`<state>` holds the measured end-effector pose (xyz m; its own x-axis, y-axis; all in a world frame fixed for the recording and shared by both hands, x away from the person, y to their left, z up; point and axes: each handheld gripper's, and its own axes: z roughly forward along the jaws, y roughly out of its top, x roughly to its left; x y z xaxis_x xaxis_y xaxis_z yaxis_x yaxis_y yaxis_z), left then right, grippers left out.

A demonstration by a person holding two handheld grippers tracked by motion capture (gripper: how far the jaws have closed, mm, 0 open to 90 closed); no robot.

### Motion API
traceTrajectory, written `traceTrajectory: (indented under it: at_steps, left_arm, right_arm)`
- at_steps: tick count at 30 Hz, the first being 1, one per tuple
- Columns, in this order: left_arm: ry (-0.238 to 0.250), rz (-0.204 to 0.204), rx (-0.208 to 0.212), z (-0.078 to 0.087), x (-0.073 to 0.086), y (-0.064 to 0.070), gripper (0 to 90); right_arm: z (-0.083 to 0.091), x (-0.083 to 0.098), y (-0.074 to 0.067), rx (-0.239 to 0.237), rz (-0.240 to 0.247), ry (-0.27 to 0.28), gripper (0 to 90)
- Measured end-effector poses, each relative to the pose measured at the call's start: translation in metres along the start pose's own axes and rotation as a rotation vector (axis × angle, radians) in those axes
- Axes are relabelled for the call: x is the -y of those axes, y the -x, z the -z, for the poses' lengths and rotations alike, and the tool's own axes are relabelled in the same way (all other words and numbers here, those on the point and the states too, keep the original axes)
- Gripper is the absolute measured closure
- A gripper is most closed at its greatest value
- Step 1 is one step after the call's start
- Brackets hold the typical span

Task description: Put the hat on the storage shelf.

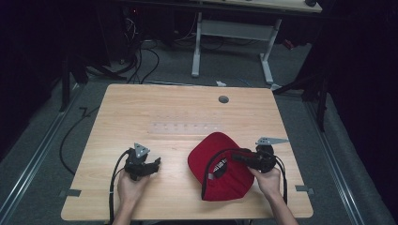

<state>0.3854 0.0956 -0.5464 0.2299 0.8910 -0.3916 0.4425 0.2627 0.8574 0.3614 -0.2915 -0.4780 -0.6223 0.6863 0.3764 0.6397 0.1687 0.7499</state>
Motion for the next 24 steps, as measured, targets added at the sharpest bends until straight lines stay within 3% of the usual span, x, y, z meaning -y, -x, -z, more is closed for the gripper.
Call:
traceTrajectory:
  at_steps: [9,11,13,19,24]
  left_arm:
    - [0.0,-0.038,0.029,0.002,0.002,0.004,33.7]
    - [0.018,-0.059,0.066,0.007,0.002,0.011,33.2]
    - [0.033,-0.109,0.081,0.011,0.002,0.018,33.2]
    - [0.045,-0.177,0.189,0.025,0.001,0.047,31.9]
    - [0.039,-0.203,0.269,0.033,0.004,0.067,30.2]
  right_arm:
    - [0.01,-0.011,-0.001,0.015,-0.022,0.018,84.7]
    - [0.011,-0.014,-0.002,0.02,-0.016,0.02,84.7]
    - [0.013,-0.017,-0.004,0.02,-0.019,0.02,84.7]
    - [0.011,-0.026,-0.008,0.024,-0.003,0.016,84.7]
    - [0.006,-0.03,-0.009,0.014,-0.022,0.012,84.8]
